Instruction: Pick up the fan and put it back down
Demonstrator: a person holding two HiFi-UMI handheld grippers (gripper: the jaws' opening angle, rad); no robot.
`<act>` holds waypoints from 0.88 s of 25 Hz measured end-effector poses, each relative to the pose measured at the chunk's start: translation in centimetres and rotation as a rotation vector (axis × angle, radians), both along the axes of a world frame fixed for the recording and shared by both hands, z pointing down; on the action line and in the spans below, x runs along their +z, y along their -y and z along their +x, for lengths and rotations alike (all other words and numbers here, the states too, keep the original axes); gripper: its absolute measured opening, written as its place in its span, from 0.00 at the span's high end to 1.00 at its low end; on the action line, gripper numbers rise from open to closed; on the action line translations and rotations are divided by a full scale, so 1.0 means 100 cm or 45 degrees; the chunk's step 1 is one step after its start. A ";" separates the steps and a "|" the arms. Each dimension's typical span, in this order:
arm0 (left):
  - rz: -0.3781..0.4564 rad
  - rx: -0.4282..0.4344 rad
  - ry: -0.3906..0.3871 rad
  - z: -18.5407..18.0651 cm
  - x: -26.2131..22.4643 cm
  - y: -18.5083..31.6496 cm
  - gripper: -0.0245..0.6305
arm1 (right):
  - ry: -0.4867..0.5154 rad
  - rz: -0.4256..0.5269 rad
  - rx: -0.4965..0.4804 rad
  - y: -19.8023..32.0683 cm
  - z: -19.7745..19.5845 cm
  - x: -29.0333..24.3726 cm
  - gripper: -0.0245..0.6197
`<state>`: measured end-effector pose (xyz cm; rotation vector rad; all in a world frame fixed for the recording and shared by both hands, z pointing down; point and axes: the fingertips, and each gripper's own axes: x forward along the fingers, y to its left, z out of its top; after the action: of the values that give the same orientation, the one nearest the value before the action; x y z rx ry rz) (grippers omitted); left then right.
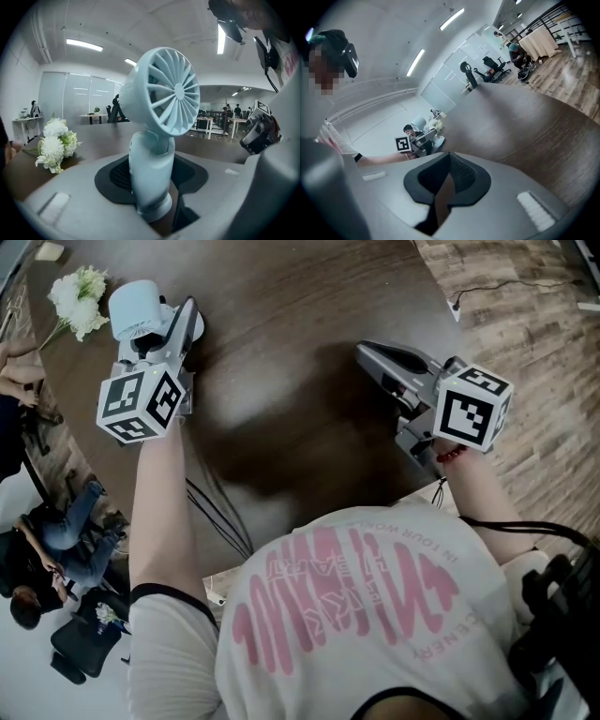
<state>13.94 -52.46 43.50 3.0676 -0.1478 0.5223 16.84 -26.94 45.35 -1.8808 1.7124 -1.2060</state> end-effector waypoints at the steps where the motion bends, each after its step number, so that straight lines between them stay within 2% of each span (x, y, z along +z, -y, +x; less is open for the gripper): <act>1: 0.016 0.002 0.012 0.001 0.001 0.001 0.63 | 0.001 -0.001 0.000 0.000 0.000 0.000 0.95; 9: 0.036 0.029 0.067 0.003 0.007 0.006 0.63 | 0.029 0.007 0.002 0.003 -0.001 0.002 0.95; 22: -0.012 0.018 0.063 0.003 0.006 -0.002 0.63 | 0.046 0.013 -0.001 -0.007 0.000 0.004 0.95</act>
<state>14.28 -52.23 44.11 3.0501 -0.1248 0.5983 16.80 -26.27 45.75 -1.8419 1.6972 -1.2218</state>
